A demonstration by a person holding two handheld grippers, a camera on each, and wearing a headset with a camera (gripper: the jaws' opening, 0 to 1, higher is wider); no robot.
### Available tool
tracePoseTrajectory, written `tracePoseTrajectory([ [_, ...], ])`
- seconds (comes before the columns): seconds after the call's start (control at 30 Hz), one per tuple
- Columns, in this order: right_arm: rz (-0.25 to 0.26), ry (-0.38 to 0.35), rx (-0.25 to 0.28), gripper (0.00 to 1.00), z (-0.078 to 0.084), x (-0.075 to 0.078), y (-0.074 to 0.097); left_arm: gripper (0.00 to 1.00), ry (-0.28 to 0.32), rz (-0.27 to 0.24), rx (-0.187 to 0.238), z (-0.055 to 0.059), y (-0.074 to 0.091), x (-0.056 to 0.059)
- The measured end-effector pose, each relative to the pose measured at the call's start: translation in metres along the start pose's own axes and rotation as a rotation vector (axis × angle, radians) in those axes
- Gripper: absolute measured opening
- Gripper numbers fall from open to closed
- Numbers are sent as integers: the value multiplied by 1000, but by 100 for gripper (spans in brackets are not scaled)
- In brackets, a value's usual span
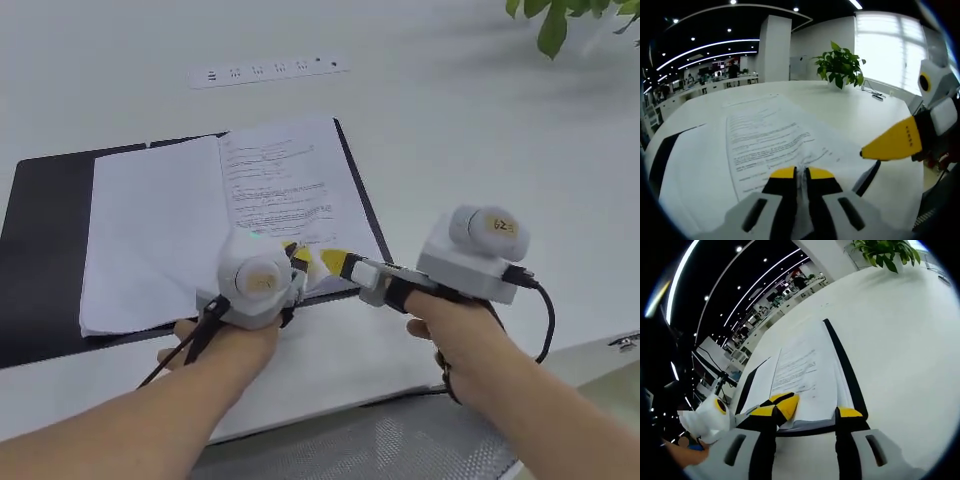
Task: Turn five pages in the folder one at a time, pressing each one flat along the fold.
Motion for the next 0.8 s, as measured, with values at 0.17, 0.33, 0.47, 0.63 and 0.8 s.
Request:
tracePoseTrajectory([
  [0.17,30,-22,21,29,-2,5,1,6,-2,2,-3,0,-1,-1],
  [0.33,66,-22,48,10,-4,10,4,6,-7,8,-9,-1,-1,-1],
  [0.47,78,-46,64,0,-5,9,6,6,-14,13,-18,-1,-1,-2],
  [0.63,73,-44,79,0,-7,0,7,6,-9,16,-36,-4,-2,-3],
  [0.8,63,-51,98,0,-10,-12,9,5,72,37,-92,-9,7,-7],
])
Point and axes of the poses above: the centre of the closed fingertips' face, and the gripper's own axes: y roughly backward along the fingers, x roughly to its right, z roughly out of its underside, the point moved 8 cm from there along y, roughly backward along the fingers, and after that the axes turned 6 degrees about x, right-handed, at the moved point
